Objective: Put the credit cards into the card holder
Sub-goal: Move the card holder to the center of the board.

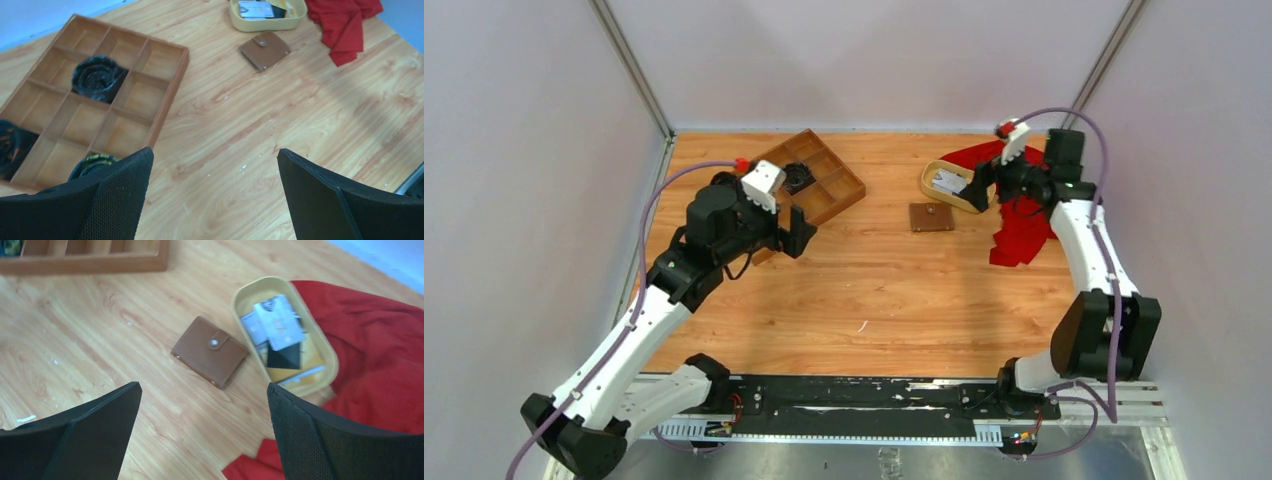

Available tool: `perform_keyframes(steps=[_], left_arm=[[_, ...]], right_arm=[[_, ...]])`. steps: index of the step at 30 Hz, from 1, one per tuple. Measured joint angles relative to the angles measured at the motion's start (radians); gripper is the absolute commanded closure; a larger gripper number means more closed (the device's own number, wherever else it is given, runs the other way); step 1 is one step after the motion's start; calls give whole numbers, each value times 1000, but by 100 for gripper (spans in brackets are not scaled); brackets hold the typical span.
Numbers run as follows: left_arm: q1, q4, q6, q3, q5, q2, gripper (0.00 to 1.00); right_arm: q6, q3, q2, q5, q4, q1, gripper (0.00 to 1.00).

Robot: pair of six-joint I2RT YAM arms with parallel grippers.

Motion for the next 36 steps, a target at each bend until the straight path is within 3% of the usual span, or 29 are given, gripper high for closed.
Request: perform_keyframes(steps=[7, 14, 22, 36], left_arm=[[286, 23, -90, -164, 126, -98, 0], [294, 10, -66, -270, 96, -188, 0], [294, 8, -41, -278, 87, -180, 0], [294, 8, -32, -278, 86, -169, 0]], right_arm=[[-62, 23, 166, 175, -37, 242, 3], [-39, 23, 289, 332, -46, 276, 3], [24, 39, 425, 487, -50, 275, 10], [298, 155, 568, 461, -23, 254, 23]])
